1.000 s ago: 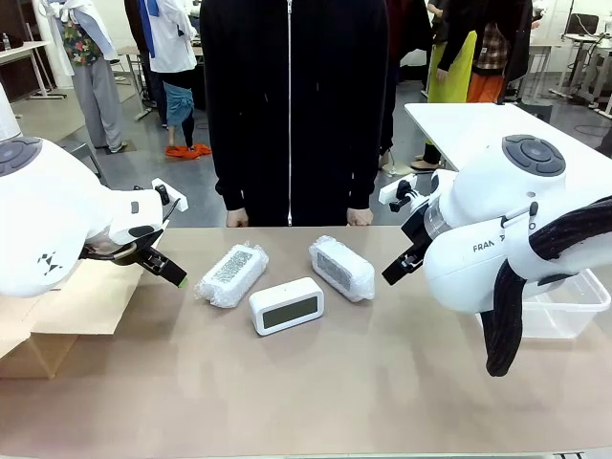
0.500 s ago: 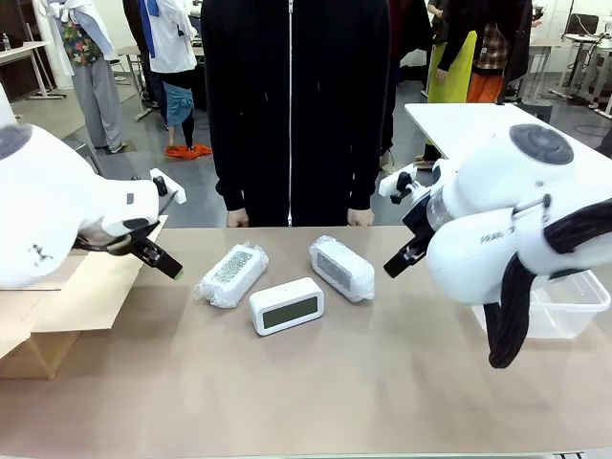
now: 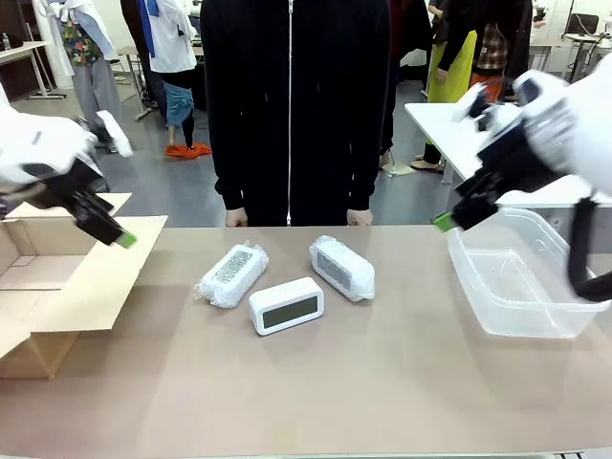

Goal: Separate and place wrapped and unwrapped clocks.
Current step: Pick up the Digital clock indicated by the person.

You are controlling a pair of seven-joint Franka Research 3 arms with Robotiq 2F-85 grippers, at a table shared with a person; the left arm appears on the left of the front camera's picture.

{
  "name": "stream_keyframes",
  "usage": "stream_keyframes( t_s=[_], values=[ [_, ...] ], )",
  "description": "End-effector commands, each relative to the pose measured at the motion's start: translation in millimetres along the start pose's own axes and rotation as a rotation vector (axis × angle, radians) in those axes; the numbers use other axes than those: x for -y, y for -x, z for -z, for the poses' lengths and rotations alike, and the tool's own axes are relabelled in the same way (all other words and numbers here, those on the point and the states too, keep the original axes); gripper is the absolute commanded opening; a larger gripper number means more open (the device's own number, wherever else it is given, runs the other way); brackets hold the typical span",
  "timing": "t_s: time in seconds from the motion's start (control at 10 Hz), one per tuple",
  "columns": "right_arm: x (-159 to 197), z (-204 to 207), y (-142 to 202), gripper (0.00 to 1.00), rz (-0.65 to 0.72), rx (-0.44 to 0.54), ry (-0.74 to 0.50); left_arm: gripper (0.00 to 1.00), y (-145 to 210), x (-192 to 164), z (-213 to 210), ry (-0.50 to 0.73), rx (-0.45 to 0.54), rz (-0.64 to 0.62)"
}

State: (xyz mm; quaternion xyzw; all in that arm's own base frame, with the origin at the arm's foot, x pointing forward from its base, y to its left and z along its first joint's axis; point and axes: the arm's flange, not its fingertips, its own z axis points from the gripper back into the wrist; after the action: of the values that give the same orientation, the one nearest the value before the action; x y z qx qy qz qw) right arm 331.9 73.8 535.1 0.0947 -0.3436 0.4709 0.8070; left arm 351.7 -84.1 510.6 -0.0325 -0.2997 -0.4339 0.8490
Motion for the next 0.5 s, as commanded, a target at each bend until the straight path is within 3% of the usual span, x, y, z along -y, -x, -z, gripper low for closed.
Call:
stream_keyframes(
  t_s=[0.0, 0.4],
  values=[
    [-63, -13, 92, 1.00, -0.027, 0.113, -0.094, 1.00, 111, 58, -13, 0.033, 0.103, 0.003],
    [-81, -21, 91, 1.00, -0.069, 0.258, -0.136, 1.00, 120, 65, -24, 0.025, 0.196, 0.005]
  ],
)
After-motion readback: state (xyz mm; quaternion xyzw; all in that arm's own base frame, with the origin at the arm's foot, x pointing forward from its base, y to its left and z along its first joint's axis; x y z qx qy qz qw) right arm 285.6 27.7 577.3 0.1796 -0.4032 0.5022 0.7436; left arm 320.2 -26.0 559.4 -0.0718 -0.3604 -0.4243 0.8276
